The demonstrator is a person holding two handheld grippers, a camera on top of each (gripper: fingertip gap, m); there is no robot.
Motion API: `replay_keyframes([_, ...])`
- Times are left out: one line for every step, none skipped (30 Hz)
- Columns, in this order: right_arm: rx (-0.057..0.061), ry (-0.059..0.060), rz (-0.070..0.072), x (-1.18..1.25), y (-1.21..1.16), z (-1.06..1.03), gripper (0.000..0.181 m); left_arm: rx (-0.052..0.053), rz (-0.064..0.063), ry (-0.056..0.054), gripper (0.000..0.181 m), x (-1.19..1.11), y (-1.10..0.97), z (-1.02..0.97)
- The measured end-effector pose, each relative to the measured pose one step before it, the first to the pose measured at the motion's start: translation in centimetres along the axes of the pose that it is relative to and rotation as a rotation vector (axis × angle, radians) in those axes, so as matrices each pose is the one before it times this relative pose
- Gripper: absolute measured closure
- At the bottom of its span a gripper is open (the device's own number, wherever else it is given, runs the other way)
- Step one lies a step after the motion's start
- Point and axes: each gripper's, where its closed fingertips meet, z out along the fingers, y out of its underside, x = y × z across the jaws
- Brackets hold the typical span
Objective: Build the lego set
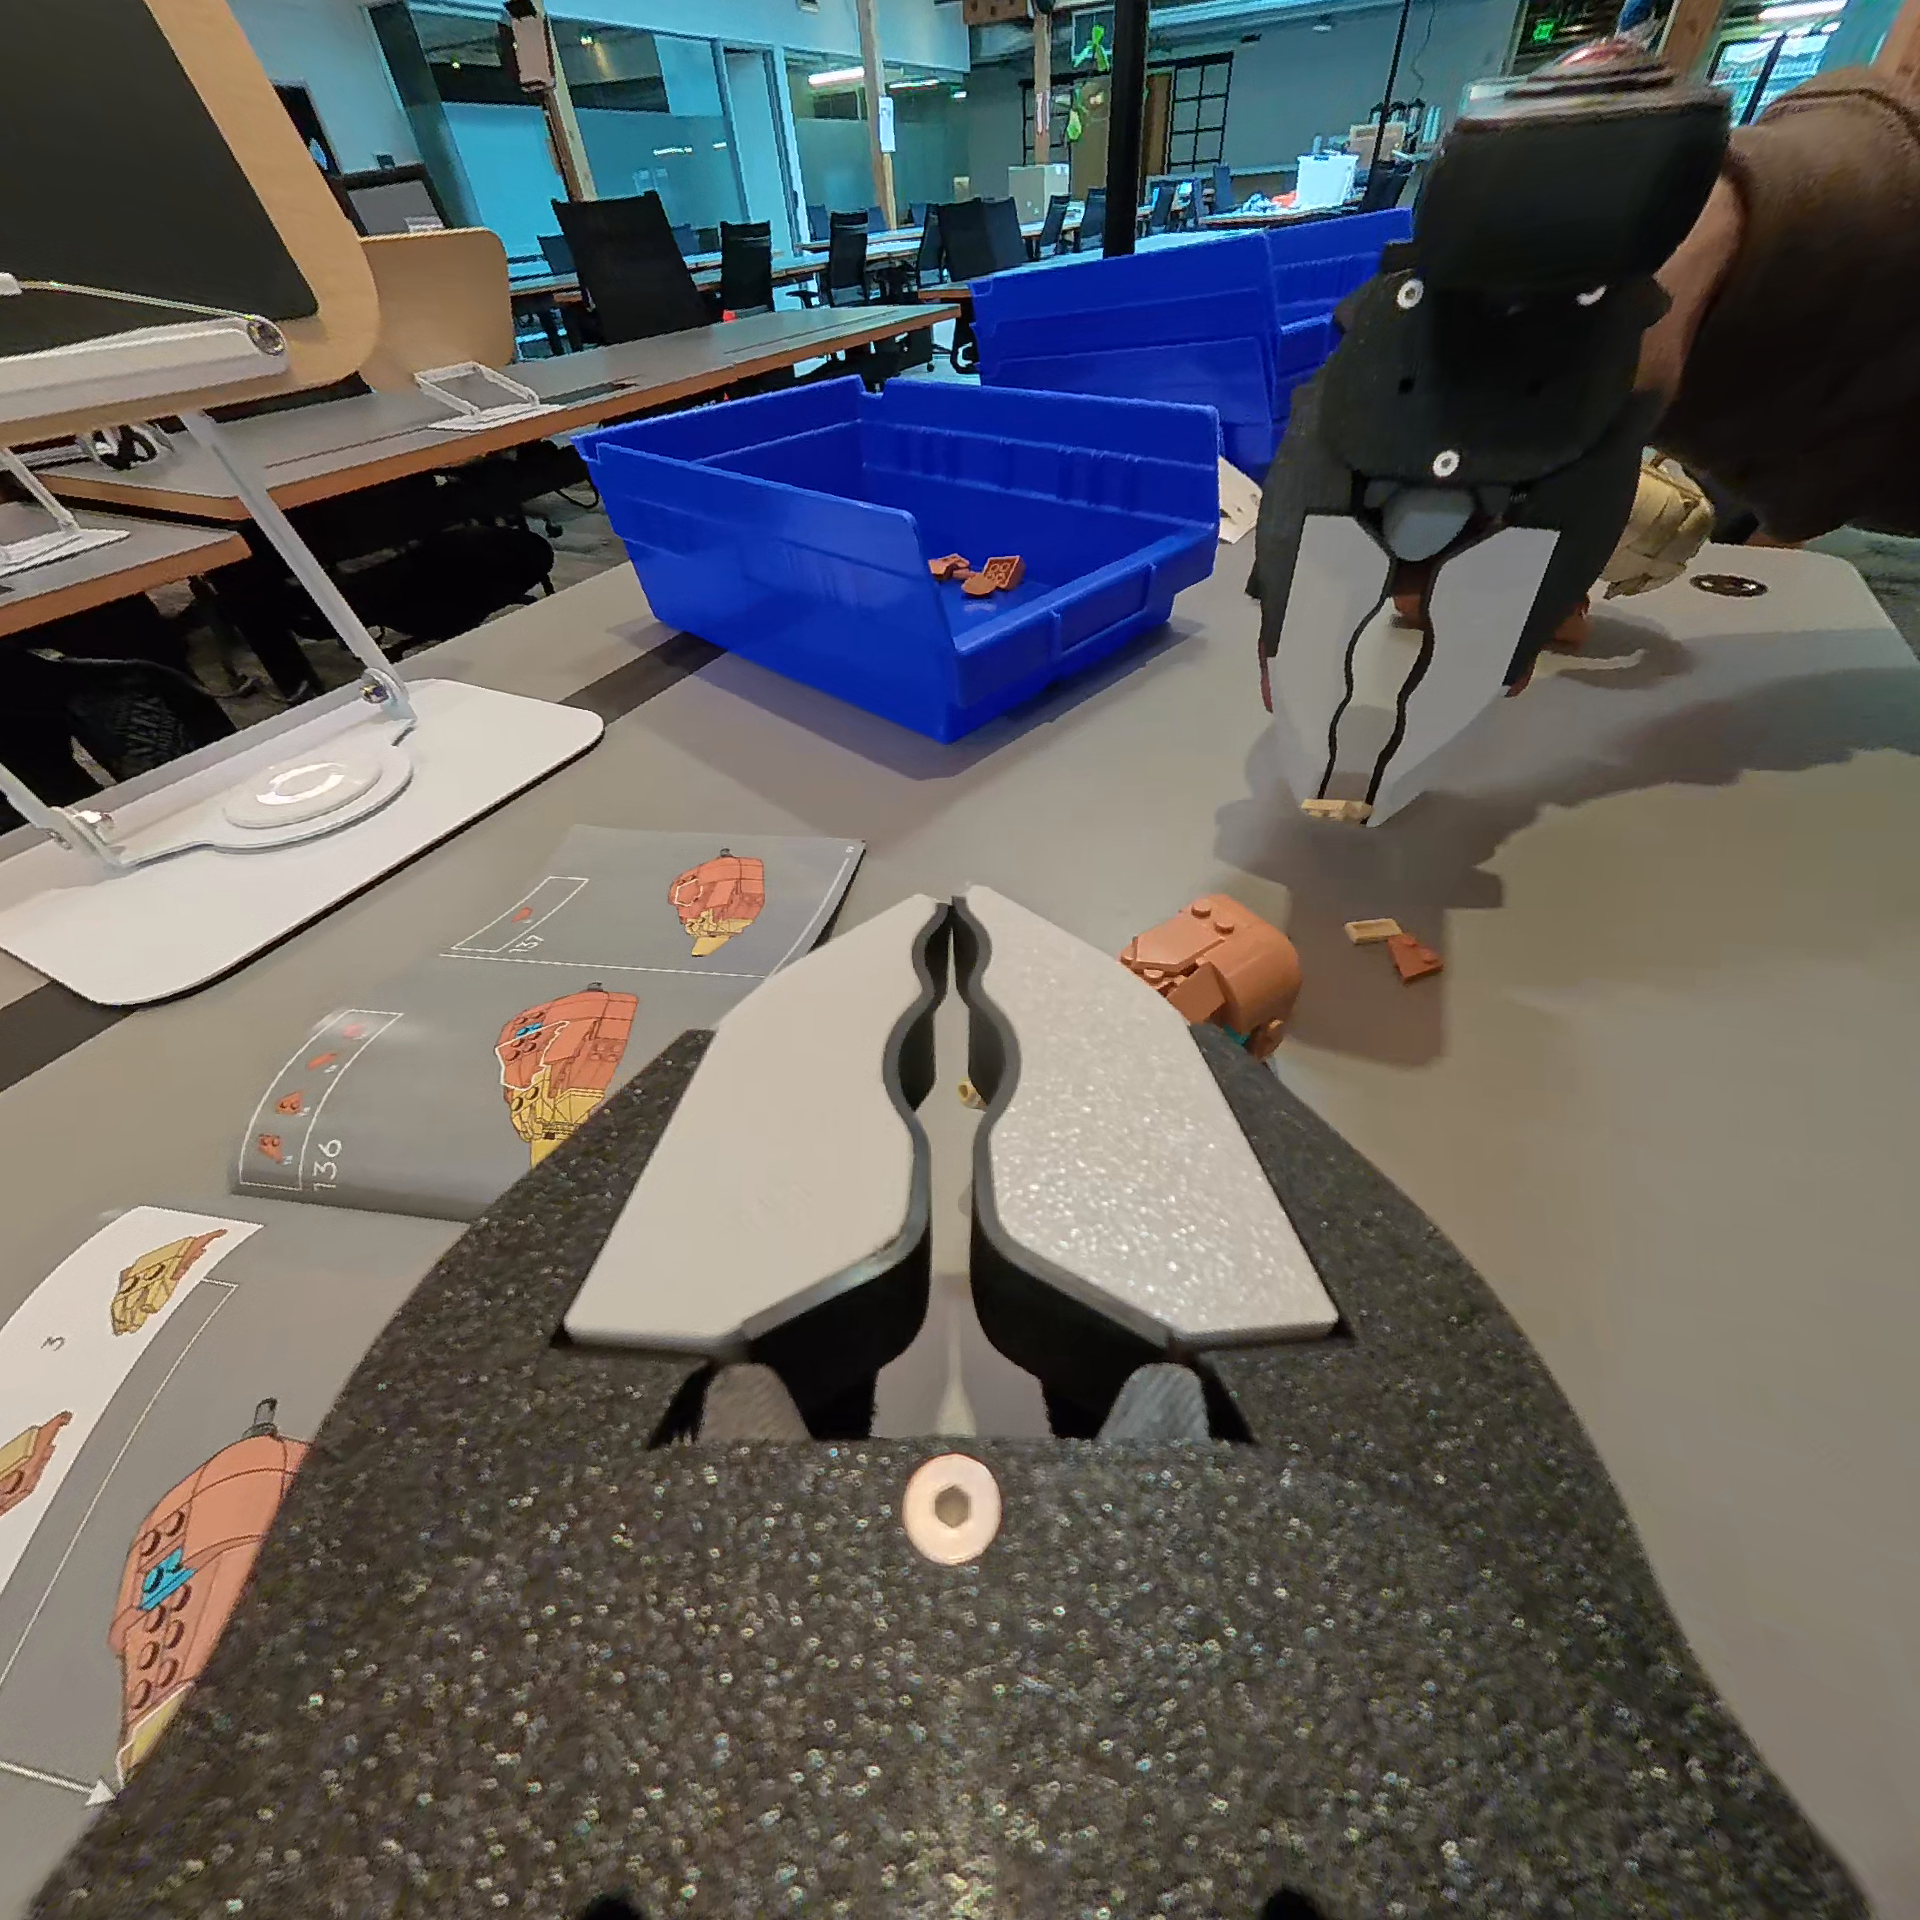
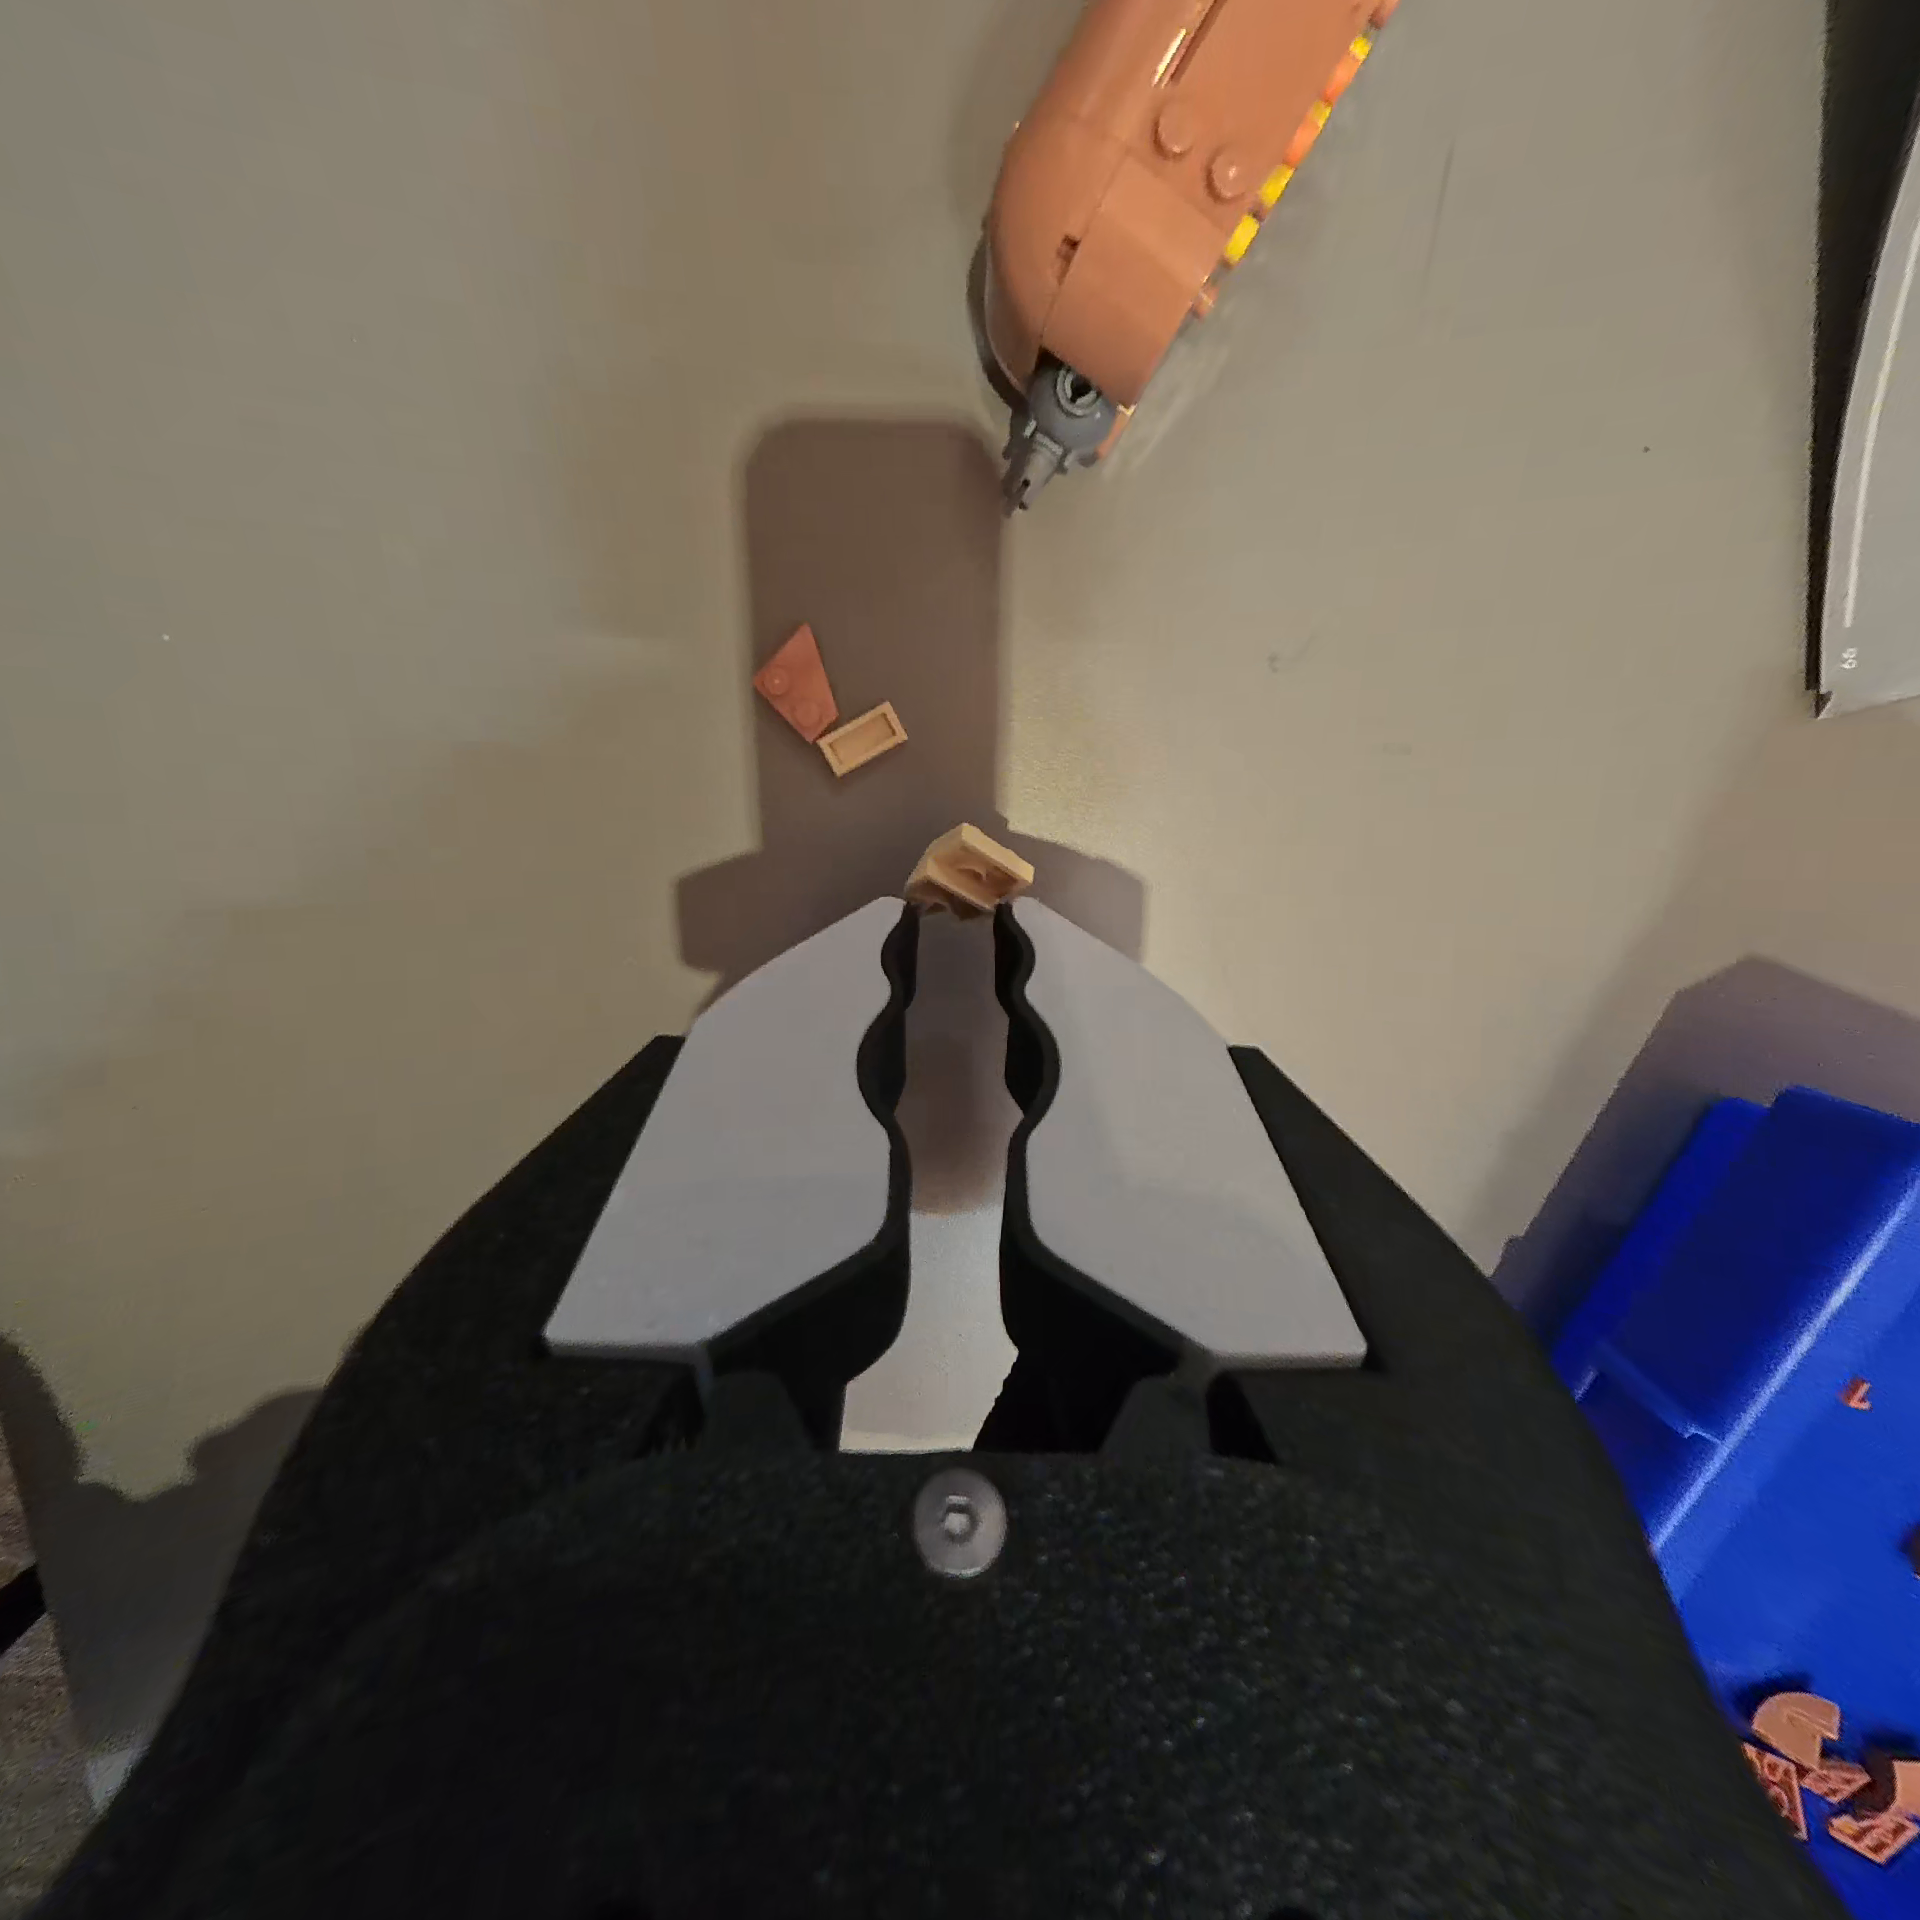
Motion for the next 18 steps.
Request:
replay_keyframes([0.0016,-0.0037,0.0014,-0.044,-0.006,0.059,0.167,-0.0004,-0.0016,0.0005,0.181,-0.008,0.015,0.008])
replay_keyframes([-0.0004,-0.0029,0.0000,-0.018,0.023,0.076,0.167,-0.0006,-0.0023,0.0012,0.181,-0.012,0.031,-0.001])
replay_keyframes([-0.0041,-0.0002,0.0007,0.033,0.069,0.071,0.167,-0.0003,-0.0015,0.0003,0.181,-0.020,0.025,0.006])
replay_keyframes([-0.0036,-0.0010,-0.0009,0.019,0.048,0.069,0.167,-0.0006,-0.0015,-0.0001,0.181,-0.025,0.038,0.006])
replay_keyframes([-0.0025,-0.0026,-0.0011,0.001,0.042,0.064,0.167,-0.0009,-0.0018,0.0005,0.181,-0.025,0.034,-0.003])
replay_keyframes([-0.0003,-0.0021,-0.0004,0.009,-0.003,0.053,0.167,-0.0005,-0.0015,0.0002,0.181,-0.011,0.036,0.010])
replay_keyframes([0.0000,-0.0027,0.0002,-0.004,-0.006,0.055,0.167,-0.0007,-0.0010,0.0002,0.181,-0.016,0.029,0.007])
replay_keyframes([-0.0013,-0.0015,-0.0001,0.023,0.016,0.044,0.167,-0.0009,-0.0005,0.0002,0.181,-0.011,0.039,0.012])
replay_keyframes([-0.0010,0.0014,-0.0003,0.055,0.000,0.029,0.167,-0.0004,-0.0009,0.0004,0.181,-0.014,0.025,0.009])
replay_keyframes([0.0004,0.0004,0.0009,0.048,-0.007,0.035,0.167,-0.0004,-0.0018,0.0006,0.181,-0.022,0.046,0.004])
replay_keyframes([0.0001,-0.0017,0.0018,0.022,0.008,0.040,0.167,-0.0005,-0.0024,0.0002,0.181,-0.028,0.037,0.010])
replay_keyframes([0.0002,-0.0002,0.0018,0.027,0.016,0.069,0.167,-0.0003,-0.0024,0.0004,0.181,-0.034,0.044,0.010])
replay_keyframes([-0.0019,-0.0010,0.0022,-0.007,0.061,0.080,0.167,0.0006,-0.0025,0.0006,0.181,-0.026,0.024,0.005])
replay_keyframes([-0.0020,-0.0024,0.0012,-0.032,0.063,0.079,0.167,0.0002,-0.0029,0.0008,0.181,-0.031,0.031,-0.002])
replay_keyframes([-0.0020,-0.0036,0.0009,-0.065,0.072,0.076,0.167,0.0004,-0.0028,0.0008,0.181,-0.022,0.027,0.004])
replay_keyframes([-0.0001,-0.0034,0.0007,-0.053,0.050,0.078,0.167,0.0012,-0.0026,0.0013,0.181,-0.005,0.007,0.003])
replay_keyframes([0.0006,-0.0026,0.0032,-0.025,0.045,0.081,0.167,0.0010,-0.0023,0.0017,0.181,0.003,0.017,0.016])
replay_keyframes([0.0006,-0.0037,0.0035,-0.034,0.037,0.083,0.167,0.0005,-0.0014,0.0019,0.181,0.026,0.020,0.027])
